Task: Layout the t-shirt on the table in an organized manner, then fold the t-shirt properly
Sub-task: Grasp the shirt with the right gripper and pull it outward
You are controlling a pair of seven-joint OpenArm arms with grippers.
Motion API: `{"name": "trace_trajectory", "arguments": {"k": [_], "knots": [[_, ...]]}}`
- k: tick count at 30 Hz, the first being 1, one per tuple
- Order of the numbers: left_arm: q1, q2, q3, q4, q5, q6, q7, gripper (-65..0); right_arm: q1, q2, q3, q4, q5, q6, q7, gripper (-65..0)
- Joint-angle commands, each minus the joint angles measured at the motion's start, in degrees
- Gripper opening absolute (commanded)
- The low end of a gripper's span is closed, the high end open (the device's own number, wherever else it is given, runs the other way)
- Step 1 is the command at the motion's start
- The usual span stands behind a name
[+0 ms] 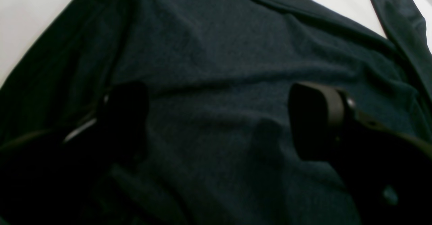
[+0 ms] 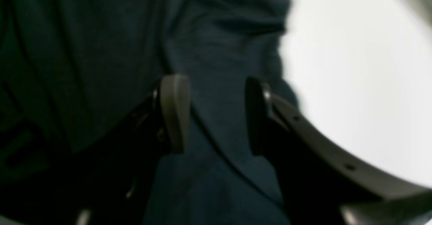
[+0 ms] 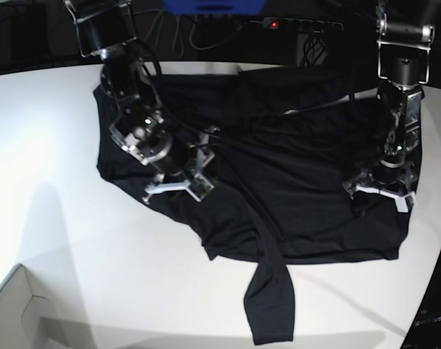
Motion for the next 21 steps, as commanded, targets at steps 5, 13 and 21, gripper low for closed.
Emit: {"name": "trace_trajectory", "arguments": {"k": [5,13,21], "knots": [[0.2,0.0,0.4,-1.1,-0.7,1.4,5.2,0.0,4.3,-2.7,-2.0,-5.4,0.5,-0.3,1.9,-37.6],[0.2,0.9,0.3,-1.2,-0.7,1.4,5.3,0.0,8.6,-4.2,-3.8,-12.1,0.5,-0.3,2.1,-37.7],[0.2,1.0,0.4,-1.2,-0.7,1.4,5.3,0.0,12.5,-4.3,-3.8,-19.1,0.5,-0.3,4.9,-38.2]]}}
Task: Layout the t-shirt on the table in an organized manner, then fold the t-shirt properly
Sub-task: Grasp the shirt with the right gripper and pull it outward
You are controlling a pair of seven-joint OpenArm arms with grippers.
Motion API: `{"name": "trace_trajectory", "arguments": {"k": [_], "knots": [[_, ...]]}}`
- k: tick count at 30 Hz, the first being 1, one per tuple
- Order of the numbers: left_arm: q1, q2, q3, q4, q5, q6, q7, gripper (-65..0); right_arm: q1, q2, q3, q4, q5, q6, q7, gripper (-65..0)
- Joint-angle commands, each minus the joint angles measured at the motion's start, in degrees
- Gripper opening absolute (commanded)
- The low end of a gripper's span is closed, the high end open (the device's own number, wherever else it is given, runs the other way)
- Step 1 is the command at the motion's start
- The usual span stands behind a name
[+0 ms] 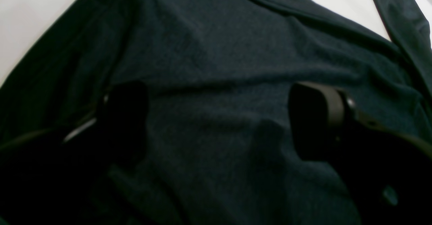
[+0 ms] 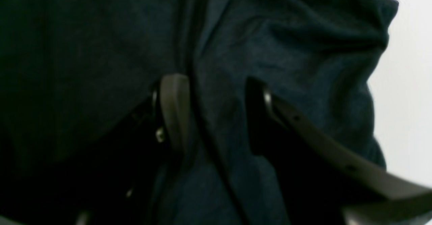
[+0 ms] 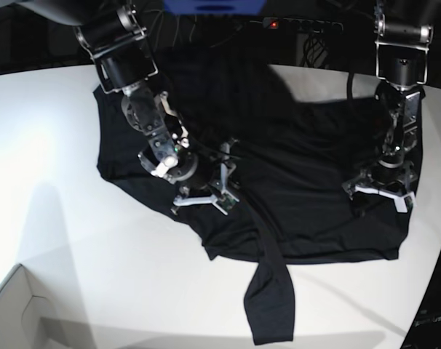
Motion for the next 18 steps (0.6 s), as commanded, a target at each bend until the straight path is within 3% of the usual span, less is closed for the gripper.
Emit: {"name": "trace_trajectory", "arguments": {"k": [1,4,11,18], "knots": [[0.5,0.2,0.2,-0.7,-1.4,0.7,6.0,0.0,1.4,-0.4,0.2,0.1,0.7,-0.2,2.0,-38.3],[0.5,0.2,0.2,-0.7,-1.4,0.7,6.0,0.0,1.5,-0.3,0.2,-1.4,0.7,-0.3,3.6,-42.0],[0.5,0.2,0.3,-0.8,-1.3,0.7,6.0,0.0,2.6,-0.3,0.2,-1.5,0.7,-0.3,3.4,-64.3],[0.5,0.2,0.4,-0.9,-1.3,0.7,6.0,0.0,4.2,0.1,0.4,-1.0,0.7,-0.3,3.3,-64.5]]}}
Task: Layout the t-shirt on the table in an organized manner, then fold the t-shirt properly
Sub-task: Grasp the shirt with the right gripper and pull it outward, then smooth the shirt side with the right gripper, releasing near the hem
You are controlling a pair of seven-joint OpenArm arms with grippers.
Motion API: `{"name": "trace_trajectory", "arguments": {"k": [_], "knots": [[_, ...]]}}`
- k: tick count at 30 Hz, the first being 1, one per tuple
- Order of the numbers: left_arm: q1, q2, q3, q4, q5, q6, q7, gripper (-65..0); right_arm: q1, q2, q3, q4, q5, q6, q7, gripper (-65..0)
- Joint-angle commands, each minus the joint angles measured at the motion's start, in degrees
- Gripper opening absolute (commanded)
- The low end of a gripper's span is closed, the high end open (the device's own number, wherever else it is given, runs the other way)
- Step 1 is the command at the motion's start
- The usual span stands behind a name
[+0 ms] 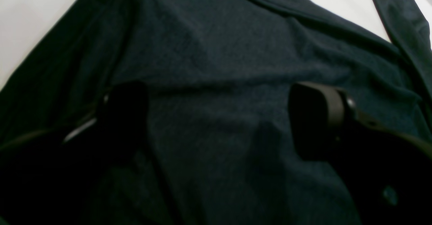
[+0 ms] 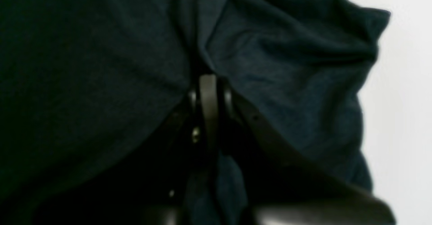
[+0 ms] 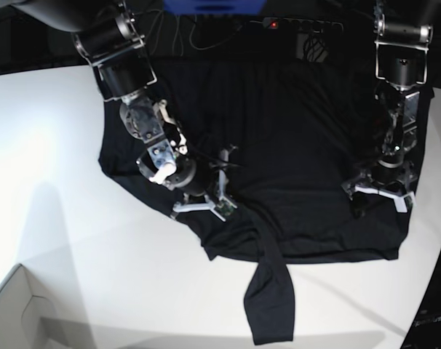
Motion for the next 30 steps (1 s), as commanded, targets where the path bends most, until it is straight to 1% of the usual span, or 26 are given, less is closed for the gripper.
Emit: {"name": "trace_trajectory", "arguments": {"k": [1,4,8,9,15,18,24,26,30], "knots": [[0.5,0.2,0.3,-0.9,-1.3,0.7,6.2,0.0,1.8,0.5,0.2,1.7,0.5,-0.3,1.8,-64.5],[0.5,0.2,0.3,-0.9,-1.3,0.7,6.2,0.0,1.8,1.3,0.2,3.5,0.5,-0.3,1.8,-64.5],[0.1,0.2,0.1,-3.7,-1.3,0.7,6.1,0.0,2.1,3.0,0.2,6.6,0.5,-0.3,1.8,-64.5],[-0.5,0.2,0.3,-4.3,-1.3,0.7,6.1,0.0,2.3,3.0,0.2,7.0,0.5,-0.3,1.7,-64.5],[-1.1,0.2,0.5,-6.2,-1.3,0.7,6.1,0.0,5.3,5.6,0.8,6.4,0.8,-0.3,1.7,-64.5],[-1.0,0.2,0.5,-6.0,-1.3,0.7,6.1,0.0,8.7,5.8,4.8,2.5,0.8,-0.3,2.0,-64.5],[-0.7,0.2,0.5,-5.9,-1.3,0.7,6.1,0.0,19.7,6.2,17.1,-10.0,0.8,-0.3,2.2,-64.5],[-0.7,0.2,0.5,-5.9,-1.3,0.7,6.1,0.0,22.8,6.3,20.1,-12.7,0.8,-0.3,2.3,-64.5],[-0.7,0.2,0.5,-5.9,-1.3,0.7,6.1,0.0,25.2,7.1,21.7,-14.5,0.9,-0.3,2.3,-64.5]]}}
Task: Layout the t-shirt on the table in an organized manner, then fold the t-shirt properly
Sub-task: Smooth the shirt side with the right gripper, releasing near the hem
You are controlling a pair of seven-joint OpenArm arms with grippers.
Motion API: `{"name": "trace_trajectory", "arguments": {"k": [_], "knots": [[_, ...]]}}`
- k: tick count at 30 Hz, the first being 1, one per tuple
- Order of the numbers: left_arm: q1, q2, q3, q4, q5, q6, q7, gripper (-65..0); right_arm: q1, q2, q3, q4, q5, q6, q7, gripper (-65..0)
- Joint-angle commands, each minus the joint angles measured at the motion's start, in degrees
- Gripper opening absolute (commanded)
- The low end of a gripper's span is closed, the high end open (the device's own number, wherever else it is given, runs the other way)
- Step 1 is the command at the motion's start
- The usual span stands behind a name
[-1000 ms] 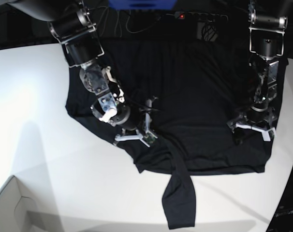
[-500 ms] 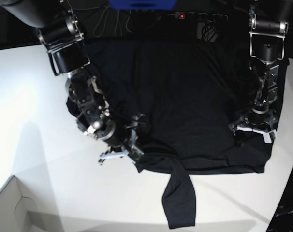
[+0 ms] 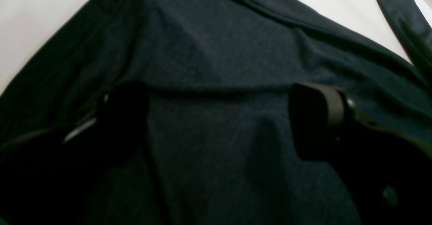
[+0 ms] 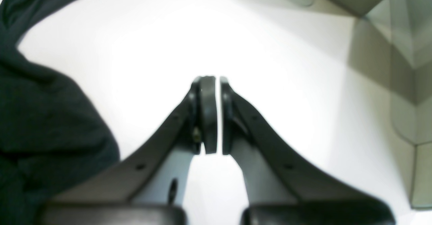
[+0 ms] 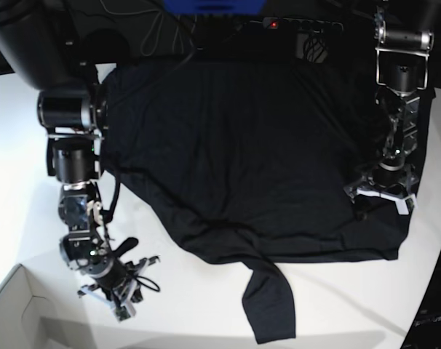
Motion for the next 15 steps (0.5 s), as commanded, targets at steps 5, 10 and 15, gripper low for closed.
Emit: {"name": "trace_trajectory", "arguments": {"k": [5,10,15], "knots": [[1.3,0.3,0.3,-1.1,-1.7,1.6,8.6,0.0,-1.6,-1.1,-0.1,2.6,0.4,-0.3,-0.1,-61.9],[1.2,0.4,0.3,-1.1,-1.7,1.6,8.6,0.0,-5.9,-3.3,-0.1,3.2,0.4,-0.3,-0.8,-45.0],[1.3,0.4,0.3,-1.1,-1.7,1.6,8.6,0.0,-7.4,-4.7,-0.1,2.7,0.4,-0.3,-0.8,-31.6]]}}
